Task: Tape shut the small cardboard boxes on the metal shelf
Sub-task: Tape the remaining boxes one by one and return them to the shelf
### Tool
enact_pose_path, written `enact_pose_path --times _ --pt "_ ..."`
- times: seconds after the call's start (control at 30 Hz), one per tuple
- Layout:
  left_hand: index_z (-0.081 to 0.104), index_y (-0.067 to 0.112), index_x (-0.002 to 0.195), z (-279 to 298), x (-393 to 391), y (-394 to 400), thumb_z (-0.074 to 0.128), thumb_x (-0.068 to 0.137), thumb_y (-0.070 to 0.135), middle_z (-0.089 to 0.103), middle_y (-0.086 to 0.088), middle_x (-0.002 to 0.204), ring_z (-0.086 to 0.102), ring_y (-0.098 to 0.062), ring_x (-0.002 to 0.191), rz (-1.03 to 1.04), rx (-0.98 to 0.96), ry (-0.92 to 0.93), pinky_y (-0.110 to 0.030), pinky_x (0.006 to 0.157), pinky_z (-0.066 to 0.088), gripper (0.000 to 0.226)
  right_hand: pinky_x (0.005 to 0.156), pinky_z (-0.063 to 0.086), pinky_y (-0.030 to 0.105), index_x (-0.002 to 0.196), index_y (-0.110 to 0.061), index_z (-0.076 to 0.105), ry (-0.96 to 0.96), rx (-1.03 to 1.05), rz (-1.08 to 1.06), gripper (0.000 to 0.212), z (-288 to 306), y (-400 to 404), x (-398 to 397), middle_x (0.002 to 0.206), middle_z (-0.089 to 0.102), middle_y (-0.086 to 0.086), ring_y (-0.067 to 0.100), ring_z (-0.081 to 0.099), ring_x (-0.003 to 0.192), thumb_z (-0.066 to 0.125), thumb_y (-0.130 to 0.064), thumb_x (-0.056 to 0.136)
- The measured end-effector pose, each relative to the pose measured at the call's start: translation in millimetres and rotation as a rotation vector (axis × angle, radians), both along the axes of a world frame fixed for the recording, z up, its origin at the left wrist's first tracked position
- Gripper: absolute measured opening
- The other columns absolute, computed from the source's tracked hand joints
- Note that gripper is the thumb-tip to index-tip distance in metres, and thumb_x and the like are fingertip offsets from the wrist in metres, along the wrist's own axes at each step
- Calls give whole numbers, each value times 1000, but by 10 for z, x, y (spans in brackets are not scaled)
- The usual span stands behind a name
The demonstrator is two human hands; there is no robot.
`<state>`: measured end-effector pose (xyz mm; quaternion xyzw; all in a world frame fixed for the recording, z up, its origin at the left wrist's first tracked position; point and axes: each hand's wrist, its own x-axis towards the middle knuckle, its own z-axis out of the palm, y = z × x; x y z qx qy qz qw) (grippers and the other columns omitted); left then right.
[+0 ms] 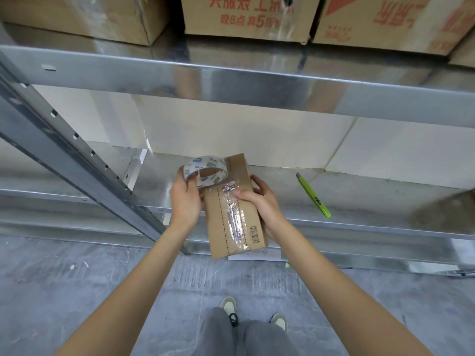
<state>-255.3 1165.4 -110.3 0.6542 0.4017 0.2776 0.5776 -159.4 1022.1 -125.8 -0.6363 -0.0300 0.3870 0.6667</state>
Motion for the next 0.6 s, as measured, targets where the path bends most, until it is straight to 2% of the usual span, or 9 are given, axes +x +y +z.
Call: enact_pose_path --times 0.07,0.13,0.2,0.27,0.37,0.43,0.47,0.53,0.6 --pt "50 19 112 -36 -63 100 33 102 5 63 2 104 69 -27 91 -3 17 5 -34 63 62 23 67 57 31 142 -24 39 39 19 -30 102 -48 -64 47 114 68 9 24 72 91 89 -27 52" --pt "47 17 116 -66 -113 171 31 102 2 62 -3 110 72 -17 78 -35 60 56 -24 56 59 26 68 57 33 142 -22 38 84 32 -28 100 -103 -101 69 112 70 11 27 72 92 88 -24 56" --pt "46 15 121 -97 -128 187 30 103 2 60 -5 114 71 -9 66 -77 121 121 -23 53 58 28 72 57 37 143 -20 38 140 33 4 94 -169 -116 61 112 70 14 31 71 96 86 -22 62" --pt "46 16 120 -115 -113 176 31 102 1 60 -4 110 68 -5 62 -99 197 170 -22 49 56 27 79 56 41 143 -16 39 182 22 25 88 -225 -123 33 113 69 16 33 69 100 82 -24 66" --pt "43 20 113 -112 -88 176 31 101 1 61 -5 103 68 -12 61 -129 275 237 -25 44 55 25 87 55 45 143 -15 42 172 -7 46 80 -246 -141 34 115 69 15 31 68 103 79 -27 73" --pt "42 18 117 -99 -76 191 29 99 1 61 -8 101 68 -21 61 -151 264 278 -35 47 57 28 87 55 38 141 -13 46 10 -91 68 68 -183 -135 45 119 68 9 23 67 105 74 -29 81" --pt "42 17 119 -94 -68 193 29 99 0 61 -9 101 68 -24 61 -162 264 294 -39 49 58 29 93 51 35 141 -12 46 -164 -203 73 65 -156 -130 60 127 64 7 20 63 113 71 -32 85" --pt "42 15 122 -93 -45 178 29 98 0 61 -10 101 67 -29 64 -174 292 306 -44 51 58 31 112 31 34 148 -9 34 -618 -477 73 72 -118 -113 71 149 41 9 22 38 137 65 -37 90" --pt "43 12 123 -107 -23 147 30 98 -1 62 -10 100 67 -30 63 -155 319 293 -46 51 58 32 118 15 33 152 -4 16 -926 -558 146 87 -69 -45 -5 158 21 14 25 18 147 62 -44 90"
